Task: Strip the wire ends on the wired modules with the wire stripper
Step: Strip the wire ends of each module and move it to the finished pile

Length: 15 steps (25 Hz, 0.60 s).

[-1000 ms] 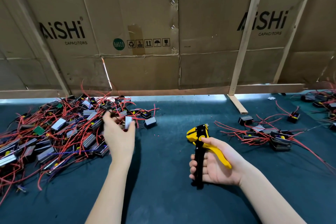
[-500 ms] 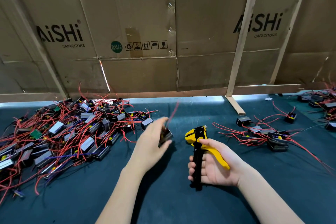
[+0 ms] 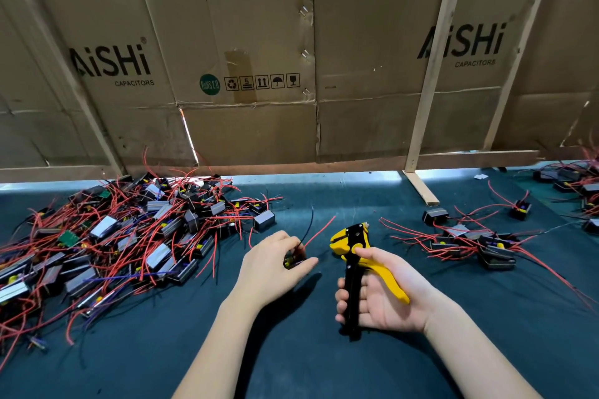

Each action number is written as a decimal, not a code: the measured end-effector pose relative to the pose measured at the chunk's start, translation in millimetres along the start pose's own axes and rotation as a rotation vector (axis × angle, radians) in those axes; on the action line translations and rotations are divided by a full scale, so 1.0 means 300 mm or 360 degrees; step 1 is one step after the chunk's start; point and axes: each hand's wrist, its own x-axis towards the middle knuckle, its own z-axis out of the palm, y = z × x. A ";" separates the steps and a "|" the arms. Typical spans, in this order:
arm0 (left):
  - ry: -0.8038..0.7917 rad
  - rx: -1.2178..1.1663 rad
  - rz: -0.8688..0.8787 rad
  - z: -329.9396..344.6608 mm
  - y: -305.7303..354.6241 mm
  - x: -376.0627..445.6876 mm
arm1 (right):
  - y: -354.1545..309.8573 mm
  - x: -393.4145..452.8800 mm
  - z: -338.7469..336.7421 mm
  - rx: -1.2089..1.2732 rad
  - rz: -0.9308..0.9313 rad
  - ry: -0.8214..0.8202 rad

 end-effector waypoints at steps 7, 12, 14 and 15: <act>0.0084 -0.0095 0.0256 0.007 0.012 0.004 | 0.000 0.003 -0.002 -0.0006 -0.0003 -0.0007; 0.0179 -0.0219 0.0282 0.002 0.021 0.002 | 0.001 0.003 -0.005 -0.0012 0.0002 -0.0011; 0.0222 -0.0246 0.0260 0.000 0.024 0.000 | 0.001 0.002 -0.003 -0.0025 0.0002 -0.0009; 0.0235 -0.0261 0.0262 0.000 0.024 0.000 | 0.001 0.001 -0.003 -0.0031 -0.0001 -0.0009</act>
